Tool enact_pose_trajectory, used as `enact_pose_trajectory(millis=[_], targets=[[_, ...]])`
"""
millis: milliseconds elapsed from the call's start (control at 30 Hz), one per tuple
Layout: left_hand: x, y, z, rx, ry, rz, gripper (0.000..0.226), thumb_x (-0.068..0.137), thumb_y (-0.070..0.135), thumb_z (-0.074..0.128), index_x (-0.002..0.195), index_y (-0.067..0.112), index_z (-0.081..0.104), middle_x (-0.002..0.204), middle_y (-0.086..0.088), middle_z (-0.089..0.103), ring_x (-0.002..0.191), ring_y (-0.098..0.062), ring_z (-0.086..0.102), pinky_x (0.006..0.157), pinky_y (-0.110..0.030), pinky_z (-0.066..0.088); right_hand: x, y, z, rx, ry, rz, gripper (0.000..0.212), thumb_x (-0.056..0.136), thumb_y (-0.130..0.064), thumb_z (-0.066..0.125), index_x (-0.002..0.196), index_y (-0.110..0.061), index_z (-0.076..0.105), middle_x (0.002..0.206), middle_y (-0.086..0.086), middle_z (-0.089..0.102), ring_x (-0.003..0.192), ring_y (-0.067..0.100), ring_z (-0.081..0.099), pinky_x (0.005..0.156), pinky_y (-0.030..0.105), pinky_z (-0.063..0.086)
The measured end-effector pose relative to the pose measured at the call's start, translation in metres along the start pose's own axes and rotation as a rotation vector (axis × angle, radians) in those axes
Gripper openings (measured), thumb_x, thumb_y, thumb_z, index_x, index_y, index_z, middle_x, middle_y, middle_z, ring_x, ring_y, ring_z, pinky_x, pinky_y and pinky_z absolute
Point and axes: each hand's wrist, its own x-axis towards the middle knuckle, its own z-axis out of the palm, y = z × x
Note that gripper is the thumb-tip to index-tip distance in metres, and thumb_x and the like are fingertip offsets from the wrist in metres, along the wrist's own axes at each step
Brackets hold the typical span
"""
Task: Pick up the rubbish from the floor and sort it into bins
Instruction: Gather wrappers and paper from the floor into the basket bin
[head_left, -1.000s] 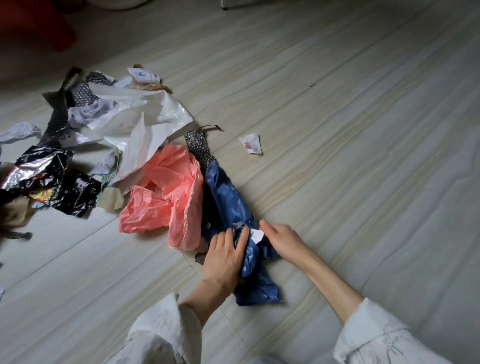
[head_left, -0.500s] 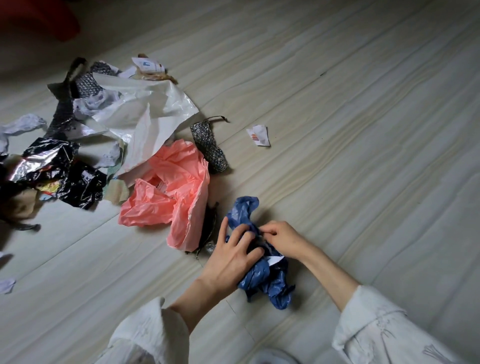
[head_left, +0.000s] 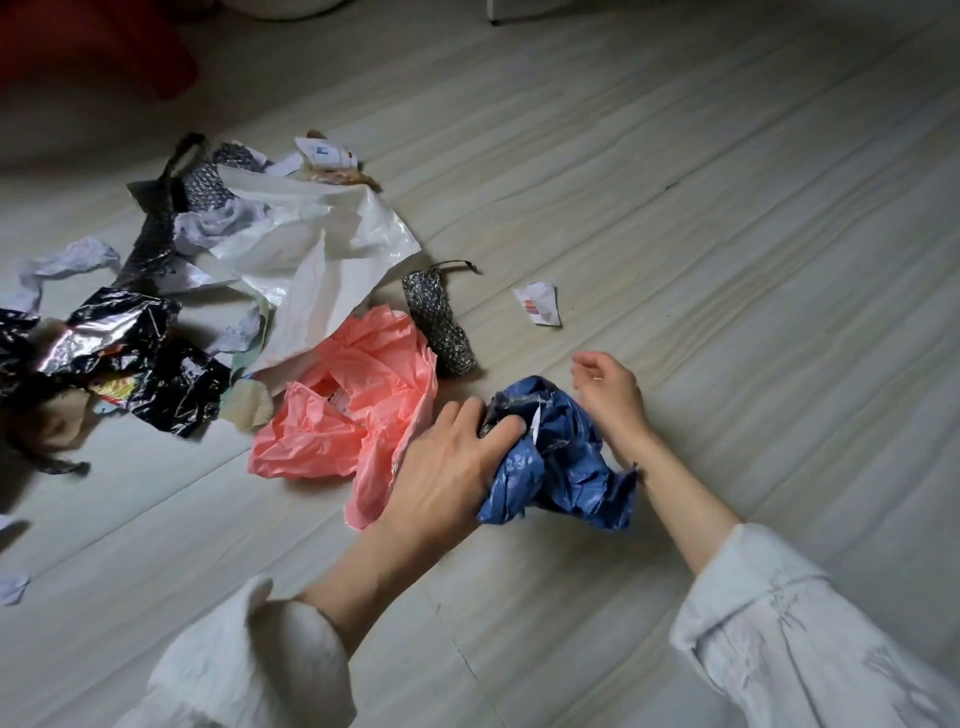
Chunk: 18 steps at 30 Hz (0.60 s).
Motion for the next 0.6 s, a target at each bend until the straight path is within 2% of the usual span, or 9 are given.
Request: enact_pose_trajectory(millis=[100, 200, 300, 367, 467, 533, 600], targets=[[0.028, -0.020, -0.038, 0.092, 0.066, -0.005, 0.028, 0.079, 0.026, 0.058, 0.105, 0.021, 0.050, 0.087, -0.007, 0.046, 0.075, -0.024, 0.047, 0.046, -0.029, 0.031, 0.030, -0.019, 0.005, 0.001, 0.053, -0.025, 0.034, 0.097, -0.019, 0.043, 0.128, -0.011, 0.053, 0.133, 0.005, 0.053, 0.121, 0.020, 0.049, 0.101, 0.031, 0.039], [0.043, -0.057, -0.069, 0.158, 0.063, -0.078, 0.038, 0.073, 0.019, 0.067, 0.108, 0.016, 0.052, 0.101, -0.013, 0.049, 0.080, -0.028, 0.050, 0.051, -0.030, 0.032, 0.058, -0.028, 0.018, -0.291, 0.056, -0.135, 0.040, 0.095, -0.013, 0.043, 0.134, -0.008, 0.048, 0.138, 0.014, 0.047, 0.126, 0.029, 0.044, 0.104, 0.033, 0.034], [0.041, -0.101, -0.088, 0.214, 0.011, -0.151, 0.048, 0.066, 0.009, 0.075, 0.107, 0.013, 0.051, 0.122, -0.018, 0.051, 0.083, -0.034, 0.055, 0.052, -0.036, 0.044, 0.085, -0.031, 0.041, -0.528, 0.007, -0.258, 0.053, 0.091, -0.011, 0.046, 0.142, -0.004, 0.033, 0.147, 0.018, 0.036, 0.135, 0.032, 0.033, 0.111, 0.034, 0.024], [0.034, -0.126, -0.093, 0.218, 0.009, -0.191, 0.050, 0.065, 0.016, 0.079, 0.105, 0.015, 0.049, 0.114, -0.014, 0.054, 0.080, -0.034, 0.055, 0.051, -0.037, 0.045, 0.101, -0.034, 0.056, -0.663, -0.040, -0.270, 0.060, 0.093, -0.019, 0.047, 0.146, -0.007, 0.023, 0.153, 0.018, 0.024, 0.140, 0.032, 0.023, 0.116, 0.036, 0.017], [0.024, -0.147, -0.096, 0.180, 0.057, -0.255, 0.044, 0.069, 0.026, 0.076, 0.104, 0.015, 0.050, 0.100, -0.012, 0.056, 0.079, -0.034, 0.055, 0.054, -0.037, 0.045, 0.111, -0.038, 0.068, -0.873, -0.048, -0.278, 0.051, 0.093, -0.027, 0.047, 0.141, -0.015, 0.035, 0.148, 0.014, 0.029, 0.134, 0.034, 0.028, 0.112, 0.040, 0.026], [0.019, -0.154, -0.096, 0.128, 0.136, -0.343, 0.039, 0.073, 0.033, 0.069, 0.102, 0.015, 0.050, 0.095, -0.010, 0.055, 0.078, -0.032, 0.053, 0.056, -0.034, 0.040, 0.108, -0.042, 0.076, -0.894, 0.015, -0.309, 0.041, 0.092, -0.020, 0.049, 0.132, -0.010, 0.047, 0.138, 0.016, 0.038, 0.124, 0.037, 0.035, 0.102, 0.039, 0.034], [0.015, -0.155, -0.098, 0.062, 0.209, -0.429, 0.036, 0.075, 0.037, 0.058, 0.101, 0.015, 0.049, 0.091, -0.010, 0.054, 0.076, -0.030, 0.051, 0.058, -0.036, 0.039, 0.101, -0.045, 0.084, -0.857, 0.058, -0.344, 0.034, 0.090, -0.009, 0.048, 0.124, -0.003, 0.051, 0.130, 0.020, 0.043, 0.117, 0.038, 0.040, 0.095, 0.040, 0.037]])
